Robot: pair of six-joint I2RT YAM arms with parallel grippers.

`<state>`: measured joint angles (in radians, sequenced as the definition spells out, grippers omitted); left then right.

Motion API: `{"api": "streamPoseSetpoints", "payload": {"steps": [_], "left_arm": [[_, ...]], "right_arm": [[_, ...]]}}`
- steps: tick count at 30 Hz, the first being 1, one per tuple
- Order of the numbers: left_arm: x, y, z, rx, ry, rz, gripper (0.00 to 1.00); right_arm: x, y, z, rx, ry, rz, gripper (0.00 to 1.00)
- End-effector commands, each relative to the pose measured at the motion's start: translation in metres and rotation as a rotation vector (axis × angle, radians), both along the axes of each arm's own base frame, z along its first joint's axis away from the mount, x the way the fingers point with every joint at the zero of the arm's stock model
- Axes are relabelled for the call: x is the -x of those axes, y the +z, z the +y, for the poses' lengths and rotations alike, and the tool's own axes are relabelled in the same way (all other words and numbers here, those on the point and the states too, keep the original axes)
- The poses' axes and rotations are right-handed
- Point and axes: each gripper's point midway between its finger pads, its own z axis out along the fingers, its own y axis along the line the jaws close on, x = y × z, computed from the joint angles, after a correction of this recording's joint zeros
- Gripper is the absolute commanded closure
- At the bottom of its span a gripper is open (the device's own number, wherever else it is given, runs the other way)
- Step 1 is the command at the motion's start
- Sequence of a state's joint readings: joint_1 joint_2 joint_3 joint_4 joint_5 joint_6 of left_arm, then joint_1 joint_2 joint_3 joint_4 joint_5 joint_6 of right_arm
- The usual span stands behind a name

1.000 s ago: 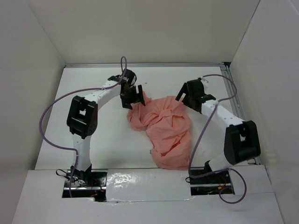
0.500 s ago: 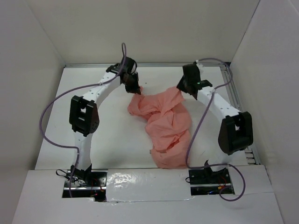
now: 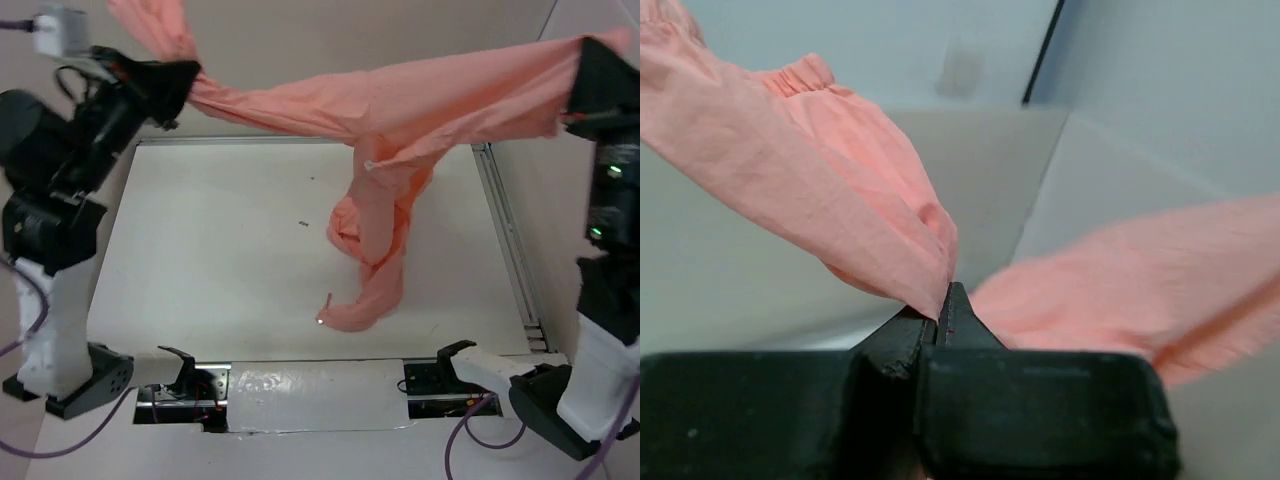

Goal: Zip up the jacket

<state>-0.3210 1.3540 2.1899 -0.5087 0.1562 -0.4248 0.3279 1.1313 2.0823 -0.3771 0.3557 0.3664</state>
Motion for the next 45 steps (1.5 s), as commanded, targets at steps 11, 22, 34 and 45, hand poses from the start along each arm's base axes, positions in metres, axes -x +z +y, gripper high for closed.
{"api": "streamPoseSetpoints", "payload": {"steps": [11, 22, 34, 45], "left_arm": [[0.062, 0.015, 0.094, 0.034, 0.395, -0.148, 1.00], [-0.067, -0.211, 0.122, 0.125, 0.601, 0.556, 1.00], [-0.070, -0.364, 0.169, 0.216, 0.673, 0.965, 1.00], [-0.058, -0.358, 0.191, 0.325, 0.684, 0.995, 0.99]], "right_arm": [[0.058, -0.081, 0.024, 0.126, 0.221, 0.111, 1.00], [-0.094, -0.358, 0.114, 0.127, 0.394, 0.698, 1.00], [-0.125, -0.477, 0.189, 0.266, 0.497, 1.000, 1.00], [-0.098, -0.463, 0.363, 0.401, 0.983, 0.960, 1.00]]}}
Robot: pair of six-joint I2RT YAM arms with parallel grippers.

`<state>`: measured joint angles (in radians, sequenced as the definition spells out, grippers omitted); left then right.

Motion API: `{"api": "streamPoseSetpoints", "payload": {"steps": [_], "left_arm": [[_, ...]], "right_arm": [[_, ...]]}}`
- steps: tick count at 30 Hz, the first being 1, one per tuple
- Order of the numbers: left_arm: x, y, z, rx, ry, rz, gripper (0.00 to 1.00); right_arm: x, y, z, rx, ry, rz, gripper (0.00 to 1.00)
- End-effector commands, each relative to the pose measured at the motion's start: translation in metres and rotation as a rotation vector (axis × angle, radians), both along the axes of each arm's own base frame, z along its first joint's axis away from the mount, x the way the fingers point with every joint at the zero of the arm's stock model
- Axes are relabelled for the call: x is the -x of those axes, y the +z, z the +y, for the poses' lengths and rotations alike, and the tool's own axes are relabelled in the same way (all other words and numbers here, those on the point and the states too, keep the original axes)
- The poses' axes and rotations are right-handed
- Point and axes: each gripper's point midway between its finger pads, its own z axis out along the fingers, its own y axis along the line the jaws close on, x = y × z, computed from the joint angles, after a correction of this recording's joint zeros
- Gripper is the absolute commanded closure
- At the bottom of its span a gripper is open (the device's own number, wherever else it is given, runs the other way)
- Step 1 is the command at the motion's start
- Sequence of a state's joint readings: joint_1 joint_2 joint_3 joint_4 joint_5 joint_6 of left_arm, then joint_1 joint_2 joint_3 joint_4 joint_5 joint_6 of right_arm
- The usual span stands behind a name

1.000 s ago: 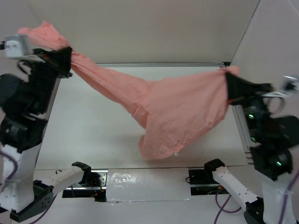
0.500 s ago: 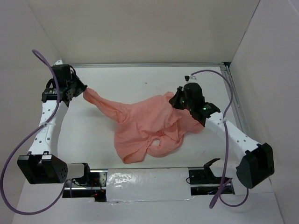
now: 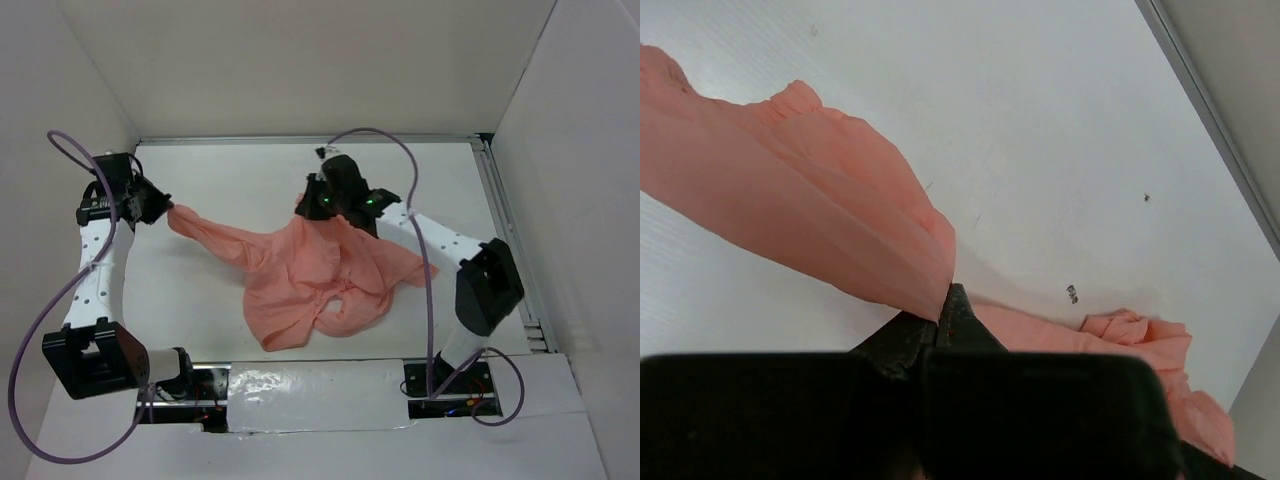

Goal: Zip up the jacket

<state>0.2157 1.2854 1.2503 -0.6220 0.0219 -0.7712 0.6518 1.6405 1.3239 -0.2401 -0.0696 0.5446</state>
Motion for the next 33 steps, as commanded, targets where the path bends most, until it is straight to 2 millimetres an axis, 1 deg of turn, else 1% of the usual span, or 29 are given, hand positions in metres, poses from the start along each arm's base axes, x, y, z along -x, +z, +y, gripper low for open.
{"api": "streamPoseSetpoints", "payload": {"steps": [1, 2, 3, 4, 5, 6, 7, 8, 9, 10, 11, 12, 13, 14, 15, 16, 17, 19, 20, 21, 22, 23, 24, 26, 27, 28, 29, 31, 33], "left_arm": [[0.006, 0.028, 0.007, 0.022, 0.040, -0.047, 0.98], [0.008, 0.030, 0.011, 0.029, 0.070, -0.046, 0.88], [0.010, 0.030, 0.014, 0.036, 0.090, -0.039, 0.72], [0.013, 0.029, 0.014, 0.050, 0.099, -0.028, 0.54], [0.014, 0.032, 0.018, 0.054, 0.105, -0.033, 0.29], [0.015, 0.034, 0.019, 0.059, 0.103, -0.034, 0.01], [0.016, 0.035, 0.019, 0.067, 0.108, -0.031, 0.01], [0.020, 0.037, 0.019, 0.073, 0.113, -0.018, 0.01], [0.021, 0.041, 0.020, 0.071, 0.114, -0.024, 0.01], [0.022, 0.043, 0.019, 0.063, 0.103, -0.031, 0.01], [0.022, 0.044, 0.017, 0.066, 0.088, -0.041, 0.01], [0.024, 0.049, 0.014, 0.064, 0.075, -0.064, 0.01], [0.023, 0.051, 0.011, 0.066, 0.053, -0.080, 0.01], [0.022, 0.051, 0.003, 0.084, 0.009, -0.102, 0.01], [0.022, 0.054, -0.002, 0.091, -0.026, -0.121, 0.01], [0.023, 0.054, -0.009, 0.099, -0.066, -0.131, 0.01], [0.025, 0.048, -0.023, 0.152, -0.127, -0.124, 0.01], [0.028, 0.041, -0.048, 0.200, -0.229, -0.128, 0.01], [0.033, 0.025, -0.064, 0.246, -0.286, -0.099, 0.01], [0.033, 0.020, -0.075, 0.266, -0.321, -0.098, 0.01], [0.041, 0.001, -0.097, 0.294, -0.386, -0.056, 0.01], [0.043, -0.008, -0.109, 0.305, -0.427, -0.035, 0.01], [0.043, -0.018, -0.118, 0.291, -0.453, -0.020, 0.01], [0.053, -0.046, -0.158, 0.270, -0.574, 0.074, 0.01], [0.060, -0.056, -0.178, 0.204, -0.637, 0.124, 0.01], [0.064, -0.065, -0.186, 0.168, -0.649, 0.170, 0.01], [0.072, -0.087, -0.202, 0.096, -0.683, 0.257, 0.01], [0.086, -0.107, -0.211, 0.021, -0.693, 0.374, 0.01], [0.099, -0.115, -0.219, -0.045, -0.685, 0.422, 0.01]], "right_arm": [[0.048, 0.014, 0.095, -0.103, 0.307, 0.003, 1.00], [0.073, 0.026, 0.126, -0.124, 0.394, -0.017, 1.00], [0.085, 0.008, 0.145, -0.113, 0.461, 0.022, 1.00], [0.095, 0.022, 0.165, -0.130, 0.527, 0.000, 1.00], [0.107, 0.023, 0.177, -0.125, 0.579, 0.012, 1.00], [0.122, 0.005, 0.193, -0.100, 0.627, 0.046, 1.00], [0.126, 0.017, 0.201, -0.118, 0.661, 0.034, 0.97], [0.130, 0.016, 0.202, -0.111, 0.670, 0.040, 0.94], [0.132, 0.024, 0.199, -0.116, 0.664, 0.027, 0.85], [0.131, 0.016, 0.189, -0.100, 0.645, 0.037, 0.76], [0.126, 0.021, 0.182, -0.105, 0.619, 0.007, 0.46], [0.128, 0.049, 0.168, -0.135, 0.602, -0.044, 0.17], [0.125, 0.035, 0.151, -0.113, 0.576, -0.036, 0.16], [0.120, 0.035, 0.137, -0.096, 0.519, -0.055, 0.15], [0.119, 0.061, 0.118, -0.116, 0.479, -0.111, 0.14], [0.115, 0.038, 0.094, -0.058, 0.427, -0.089, 0.13], [0.103, 0.035, 0.073, -0.007, 0.332, -0.118, 0.08], [0.101, 0.022, 0.024, 0.081, 0.234, -0.121, 0.01], [0.089, 0.016, -0.001, 0.140, 0.137, -0.136, 0.00], [0.092, 0.010, -0.023, 0.174, 0.110, -0.142, 0.00], [0.085, 0.003, -0.047, 0.210, 0.041, -0.126, 0.00], [0.081, 0.005, -0.068, 0.224, -0.026, -0.134, 0.00], [0.084, -0.012, -0.084, 0.271, -0.045, -0.103, 0.00], [0.079, -0.015, -0.112, 0.285, -0.142, -0.095, 0.00], [0.083, -0.027, -0.123, 0.311, -0.160, -0.073, 0.00], [0.082, -0.030, -0.131, 0.316, -0.188, -0.067, 0.00], [0.084, -0.033, -0.141, 0.332, -0.199, -0.073, 0.00], [0.089, -0.033, -0.141, 0.350, -0.132, -0.109, 0.00], [0.088, -0.031, -0.136, 0.387, -0.048, -0.164, 0.00]]}}
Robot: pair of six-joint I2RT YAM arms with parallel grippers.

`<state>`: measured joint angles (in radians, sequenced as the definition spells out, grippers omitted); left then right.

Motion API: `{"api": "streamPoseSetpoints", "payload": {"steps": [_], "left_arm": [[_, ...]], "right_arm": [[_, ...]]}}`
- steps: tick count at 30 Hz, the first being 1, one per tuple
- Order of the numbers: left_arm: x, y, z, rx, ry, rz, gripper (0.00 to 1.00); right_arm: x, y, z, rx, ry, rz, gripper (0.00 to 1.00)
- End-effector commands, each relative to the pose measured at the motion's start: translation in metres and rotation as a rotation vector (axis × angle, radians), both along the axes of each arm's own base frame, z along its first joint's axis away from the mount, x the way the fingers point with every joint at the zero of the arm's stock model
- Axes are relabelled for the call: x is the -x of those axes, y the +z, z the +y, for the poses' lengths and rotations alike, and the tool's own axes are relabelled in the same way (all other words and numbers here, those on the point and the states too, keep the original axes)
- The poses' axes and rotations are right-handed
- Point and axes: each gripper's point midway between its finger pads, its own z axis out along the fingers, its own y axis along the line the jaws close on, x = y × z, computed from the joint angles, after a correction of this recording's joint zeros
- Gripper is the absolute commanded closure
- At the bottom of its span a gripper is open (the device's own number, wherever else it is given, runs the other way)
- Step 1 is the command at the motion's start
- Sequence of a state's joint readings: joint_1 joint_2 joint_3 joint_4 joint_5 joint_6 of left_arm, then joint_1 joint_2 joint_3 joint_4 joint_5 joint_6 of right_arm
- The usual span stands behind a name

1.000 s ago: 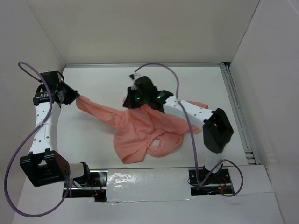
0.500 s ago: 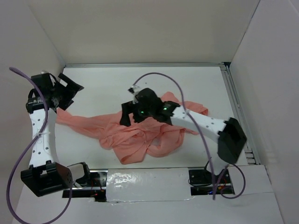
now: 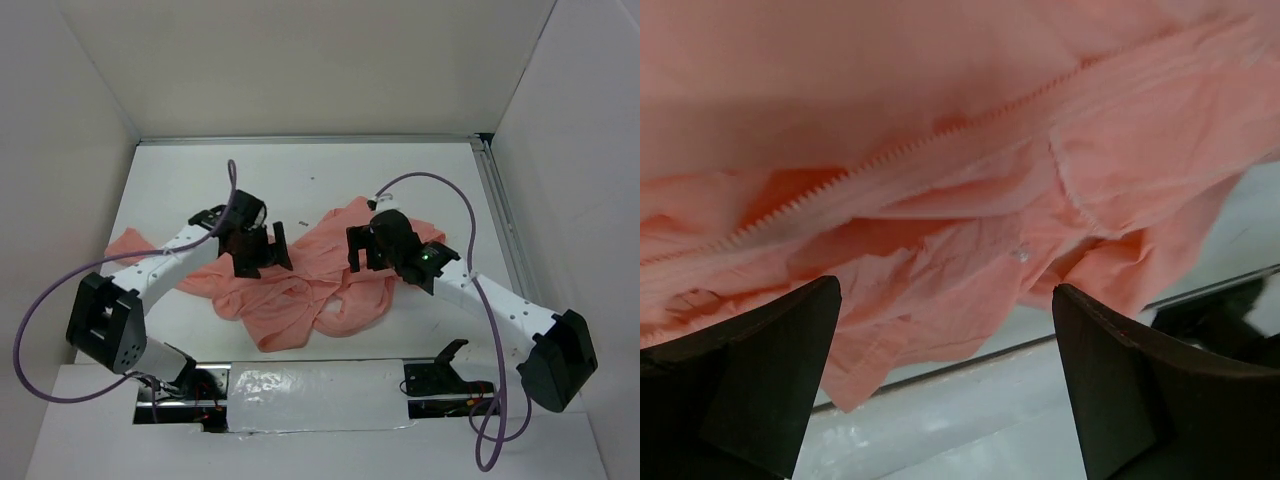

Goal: Zip up the jacket

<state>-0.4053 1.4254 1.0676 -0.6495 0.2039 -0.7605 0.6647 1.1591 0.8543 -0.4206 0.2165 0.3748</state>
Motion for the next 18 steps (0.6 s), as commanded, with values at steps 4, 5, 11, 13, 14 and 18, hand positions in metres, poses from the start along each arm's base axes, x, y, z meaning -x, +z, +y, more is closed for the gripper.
{"api": "streamPoseSetpoints", "payload": {"steps": [4, 5, 11, 13, 14, 18], "left_arm": [[0.029, -0.012, 0.020, -0.202, 0.094, 0.043, 0.01], [0.031, -0.014, 0.027, -0.217, 0.130, 0.055, 0.01], [0.076, -0.024, 0.075, -0.336, 0.529, 0.281, 0.01], [0.076, -0.028, 0.071, -0.269, 0.484, 0.260, 0.01], [0.083, -0.039, 0.077, -0.263, 0.497, 0.297, 0.01], [0.093, -0.059, 0.080, -0.217, 0.501, 0.342, 0.01]], "right_arm": [[-0.022, 0.017, 0.003, 0.149, 0.126, -0.129, 0.00], [-0.027, 0.013, 0.003, 0.171, 0.127, -0.124, 0.00], [-0.047, -0.018, 0.024, 0.325, 0.270, -0.076, 0.01], [-0.054, -0.028, 0.034, 0.347, 0.305, -0.054, 0.02], [-0.055, -0.038, 0.036, 0.374, 0.307, -0.029, 0.05], [-0.067, -0.049, 0.029, 0.419, 0.240, -0.012, 0.15]]}}
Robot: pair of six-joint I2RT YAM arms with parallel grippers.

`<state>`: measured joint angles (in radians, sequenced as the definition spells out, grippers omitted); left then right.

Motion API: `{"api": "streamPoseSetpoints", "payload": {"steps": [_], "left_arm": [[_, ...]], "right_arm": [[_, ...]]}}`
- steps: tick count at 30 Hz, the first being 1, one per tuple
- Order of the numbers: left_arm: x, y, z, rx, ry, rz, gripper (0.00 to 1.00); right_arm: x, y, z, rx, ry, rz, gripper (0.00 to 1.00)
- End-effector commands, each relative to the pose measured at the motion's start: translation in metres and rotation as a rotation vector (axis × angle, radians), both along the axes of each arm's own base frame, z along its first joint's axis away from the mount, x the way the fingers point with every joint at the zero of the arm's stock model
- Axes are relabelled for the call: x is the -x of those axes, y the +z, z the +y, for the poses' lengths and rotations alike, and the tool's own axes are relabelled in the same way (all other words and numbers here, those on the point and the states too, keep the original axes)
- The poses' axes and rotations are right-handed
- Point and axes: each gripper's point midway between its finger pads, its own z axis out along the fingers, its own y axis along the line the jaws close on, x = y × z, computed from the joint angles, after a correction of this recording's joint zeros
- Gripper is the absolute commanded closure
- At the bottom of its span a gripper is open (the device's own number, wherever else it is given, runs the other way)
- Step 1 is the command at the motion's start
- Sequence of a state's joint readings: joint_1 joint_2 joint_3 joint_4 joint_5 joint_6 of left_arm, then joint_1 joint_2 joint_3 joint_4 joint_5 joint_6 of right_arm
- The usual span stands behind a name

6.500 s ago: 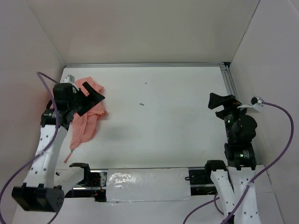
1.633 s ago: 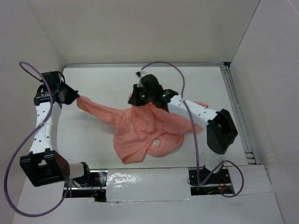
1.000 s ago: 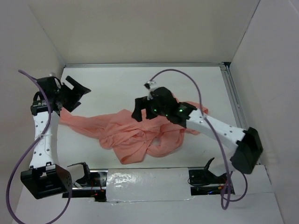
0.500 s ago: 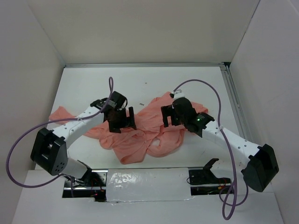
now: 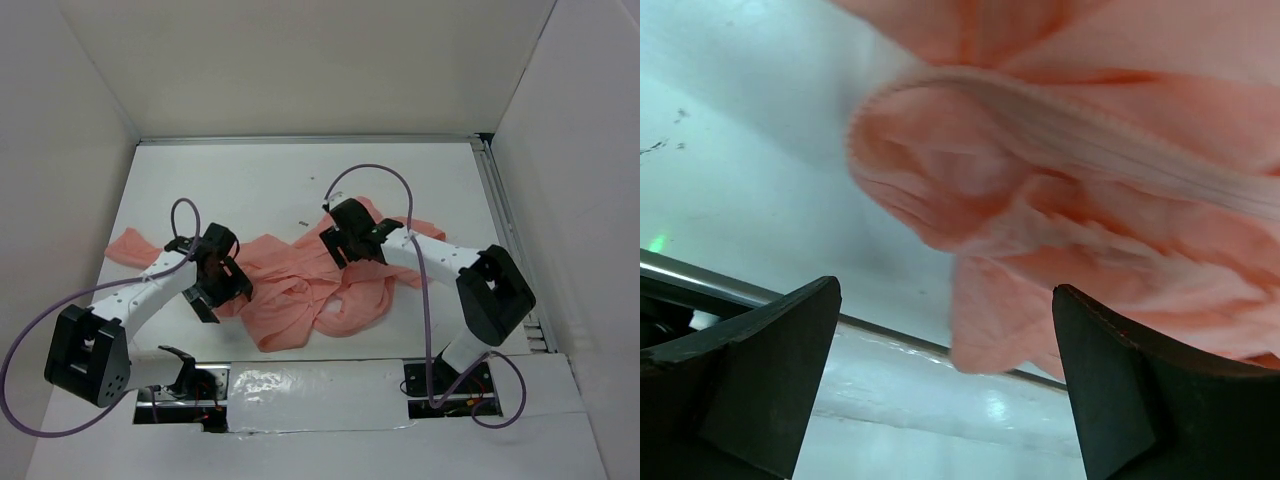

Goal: Zip up the jacket

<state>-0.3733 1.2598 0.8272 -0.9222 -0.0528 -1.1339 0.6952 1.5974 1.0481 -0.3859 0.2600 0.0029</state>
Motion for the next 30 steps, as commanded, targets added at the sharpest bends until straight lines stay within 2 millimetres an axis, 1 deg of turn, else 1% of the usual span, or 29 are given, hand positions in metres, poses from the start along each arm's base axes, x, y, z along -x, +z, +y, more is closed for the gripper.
{"api": "streamPoseSetpoints", "payload": {"steps": [1, 2, 3, 4, 5, 6, 7, 9, 10, 11, 12, 13, 14, 15, 16, 17, 18, 19, 20, 21, 22, 23, 24, 25, 26, 27, 28, 29, 30], "left_arm": [[0.006, -0.008, 0.000, 0.042, 0.049, 0.025, 0.01], [0.005, -0.010, 0.000, 0.040, 0.045, 0.023, 0.01], [0.005, -0.010, 0.000, 0.041, 0.040, 0.023, 0.01], [0.003, -0.011, 0.001, 0.036, 0.042, 0.019, 0.01], [0.002, -0.012, 0.001, 0.031, 0.037, 0.022, 0.01], [0.000, -0.013, 0.000, 0.033, 0.023, 0.019, 0.01], [-0.007, -0.013, -0.003, 0.043, 0.008, 0.003, 0.01], [-0.010, -0.015, -0.007, 0.056, -0.035, -0.006, 0.01], [-0.011, -0.018, -0.009, 0.066, -0.047, -0.001, 0.10], [-0.017, -0.020, -0.012, 0.078, -0.070, -0.025, 0.14], [-0.018, -0.024, -0.013, 0.086, -0.084, -0.028, 0.19], [-0.020, -0.024, -0.016, 0.106, -0.096, -0.035, 0.31], [-0.025, -0.024, -0.022, 0.135, -0.123, -0.052, 0.36], [-0.028, -0.022, -0.024, 0.148, -0.144, -0.067, 0.39], [-0.030, -0.019, -0.026, 0.154, -0.152, -0.078, 0.40], [-0.034, -0.013, -0.029, 0.153, -0.181, -0.100, 0.38], [-0.035, -0.009, -0.029, 0.145, -0.190, -0.110, 0.25], [-0.035, -0.003, -0.030, 0.137, -0.197, -0.127, 0.16], [-0.039, 0.008, -0.036, 0.119, -0.223, -0.158, 0.06], [-0.031, 0.013, -0.034, 0.093, -0.222, -0.138, 0.01], [-0.029, 0.023, -0.039, 0.092, -0.224, -0.150, 0.01], [-0.028, 0.037, -0.047, 0.102, -0.255, -0.167, 0.01], [-0.028, 0.044, -0.051, 0.108, -0.277, -0.175, 0.01], [-0.028, 0.049, -0.057, 0.119, -0.301, -0.179, 0.01], [-0.031, 0.061, -0.070, 0.143, -0.347, -0.207, 0.01], [-0.035, 0.062, -0.078, 0.139, -0.399, -0.218, 0.01], [-0.036, 0.070, -0.093, 0.139, -0.461, -0.249, 0.01], [-0.039, 0.072, -0.101, 0.134, -0.498, -0.262, 0.01], [-0.046, 0.068, -0.112, 0.115, -0.617, -0.286, 0.01]], "right_arm": [[-0.024, 0.017, 0.001, 0.017, -0.041, -0.089, 0.22], [-0.026, 0.014, -0.002, 0.024, -0.061, -0.087, 0.41], [-0.029, 0.015, -0.005, 0.015, -0.098, -0.092, 0.50], [-0.033, 0.019, -0.009, 0.022, -0.128, -0.112, 0.66], [-0.035, 0.022, -0.010, 0.016, -0.135, -0.120, 0.74], [-0.036, 0.028, -0.010, 0.004, -0.146, -0.136, 0.87], [-0.038, 0.039, -0.011, -0.019, -0.160, -0.170, 1.00], [-0.039, 0.055, -0.009, -0.061, -0.162, -0.218, 1.00], [-0.038, 0.074, -0.011, -0.093, -0.174, -0.265, 1.00], [-0.035, 0.077, -0.013, -0.113, -0.188, -0.280, 1.00], [-0.034, 0.088, -0.013, -0.145, -0.189, -0.308, 1.00], [-0.031, 0.104, -0.015, -0.181, -0.187, -0.337, 1.00], [-0.027, 0.106, -0.017, -0.197, -0.195, -0.339, 1.00], [-0.024, 0.109, -0.020, -0.208, -0.196, -0.340, 1.00], [-0.022, 0.120, -0.024, -0.241, -0.217, -0.359, 1.00], [-0.017, 0.120, -0.026, -0.273, -0.236, -0.340, 1.00], [-0.013, 0.120, -0.026, -0.293, -0.227, -0.319, 0.99], [-0.012, 0.125, -0.031, -0.330, -0.255, -0.304, 0.86], [-0.009, 0.120, -0.043, -0.311, -0.309, -0.285, 0.70], [-0.009, 0.119, -0.050, -0.317, -0.349, -0.278, 0.38], [-0.009, 0.115, -0.061, -0.345, -0.432, -0.263, 0.25], [-0.006, 0.110, -0.072, -0.337, -0.491, -0.248, 0.17], [-0.004, 0.109, -0.076, -0.389, -0.565, -0.230, 0.15], [-0.006, 0.107, -0.089, -0.411, -0.640, -0.222, 0.13], [0.000, 0.100, -0.095, -0.413, -0.677, -0.181, 0.12], [0.002, 0.098, -0.099, -0.436, -0.711, -0.167, 0.12], [0.001, 0.097, -0.104, -0.449, -0.727, -0.171, 0.12], [0.003, 0.098, -0.104, -0.476, -0.717, -0.168, 0.11], [0.006, 0.089, -0.108, -0.476, -0.729, -0.148, 0.10]]}}
